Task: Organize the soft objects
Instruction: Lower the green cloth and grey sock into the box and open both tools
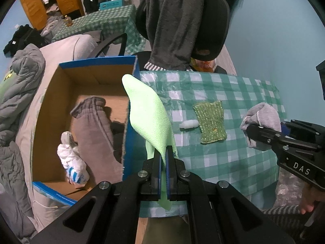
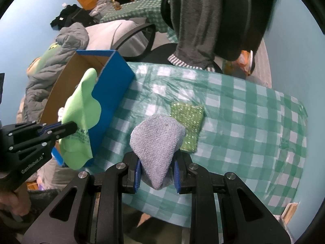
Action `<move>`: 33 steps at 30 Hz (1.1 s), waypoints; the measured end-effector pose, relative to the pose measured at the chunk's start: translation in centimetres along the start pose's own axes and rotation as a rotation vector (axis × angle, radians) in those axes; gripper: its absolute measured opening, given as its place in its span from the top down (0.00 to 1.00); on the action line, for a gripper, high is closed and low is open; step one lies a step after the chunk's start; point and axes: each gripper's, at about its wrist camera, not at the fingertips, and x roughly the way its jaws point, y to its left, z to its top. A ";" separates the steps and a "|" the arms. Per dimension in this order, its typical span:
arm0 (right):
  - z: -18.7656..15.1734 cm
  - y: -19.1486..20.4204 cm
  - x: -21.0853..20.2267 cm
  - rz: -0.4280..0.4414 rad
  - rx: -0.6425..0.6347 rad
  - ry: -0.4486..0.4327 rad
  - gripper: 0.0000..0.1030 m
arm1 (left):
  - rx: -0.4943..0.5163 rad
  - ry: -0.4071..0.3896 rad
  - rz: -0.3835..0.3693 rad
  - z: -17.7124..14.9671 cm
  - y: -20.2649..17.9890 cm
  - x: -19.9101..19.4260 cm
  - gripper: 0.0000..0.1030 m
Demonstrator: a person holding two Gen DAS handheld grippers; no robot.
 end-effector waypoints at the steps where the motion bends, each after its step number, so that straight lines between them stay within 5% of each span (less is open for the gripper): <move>1: 0.2 0.3 0.0 0.003 -0.005 -0.002 0.78 | -0.004 -0.003 0.001 0.0 0.2 -0.1 0.97; 33: 5.7 12.8 3.9 0.118 -0.193 -0.007 0.77 | -0.179 -0.053 0.052 -0.2 11.5 -2.7 0.97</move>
